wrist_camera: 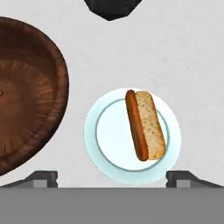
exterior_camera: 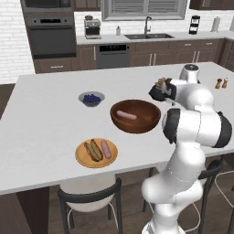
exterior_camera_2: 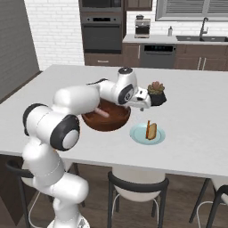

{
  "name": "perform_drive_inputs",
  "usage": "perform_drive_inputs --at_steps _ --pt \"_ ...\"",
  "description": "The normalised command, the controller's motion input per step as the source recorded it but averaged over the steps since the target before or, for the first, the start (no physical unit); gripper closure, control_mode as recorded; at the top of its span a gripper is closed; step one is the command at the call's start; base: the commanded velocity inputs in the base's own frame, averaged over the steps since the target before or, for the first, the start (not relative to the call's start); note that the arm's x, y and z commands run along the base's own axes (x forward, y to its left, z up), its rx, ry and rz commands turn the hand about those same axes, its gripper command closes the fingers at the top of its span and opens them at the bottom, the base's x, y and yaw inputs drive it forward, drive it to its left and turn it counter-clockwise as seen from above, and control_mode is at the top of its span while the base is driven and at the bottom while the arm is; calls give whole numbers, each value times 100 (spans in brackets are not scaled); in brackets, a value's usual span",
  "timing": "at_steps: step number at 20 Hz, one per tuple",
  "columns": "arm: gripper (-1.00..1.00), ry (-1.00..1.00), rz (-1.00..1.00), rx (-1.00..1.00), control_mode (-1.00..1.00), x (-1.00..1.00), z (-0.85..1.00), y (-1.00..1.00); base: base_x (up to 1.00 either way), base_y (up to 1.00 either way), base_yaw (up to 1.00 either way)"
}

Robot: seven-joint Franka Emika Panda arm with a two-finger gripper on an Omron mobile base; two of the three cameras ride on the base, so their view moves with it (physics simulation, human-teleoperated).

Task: Place one bun and one sausage from the bowl on each plate.

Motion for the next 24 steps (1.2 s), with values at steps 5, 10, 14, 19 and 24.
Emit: perform_drive_inputs --at_steps 5,10,14,19,24 --pt "-100 -31 44 0 -100 0 35 100 0 0 0" --pt "-100 -31 40 0 -100 11 8 100 0 0 0" --pt "-100 -6 33 -11 -100 18 3 100 0 0 0" --pt "-100 45 11 -44 -100 42 7 100 0 0 0" --pt "-100 14 0 -15 -100 9 -3 26 0 0 0"
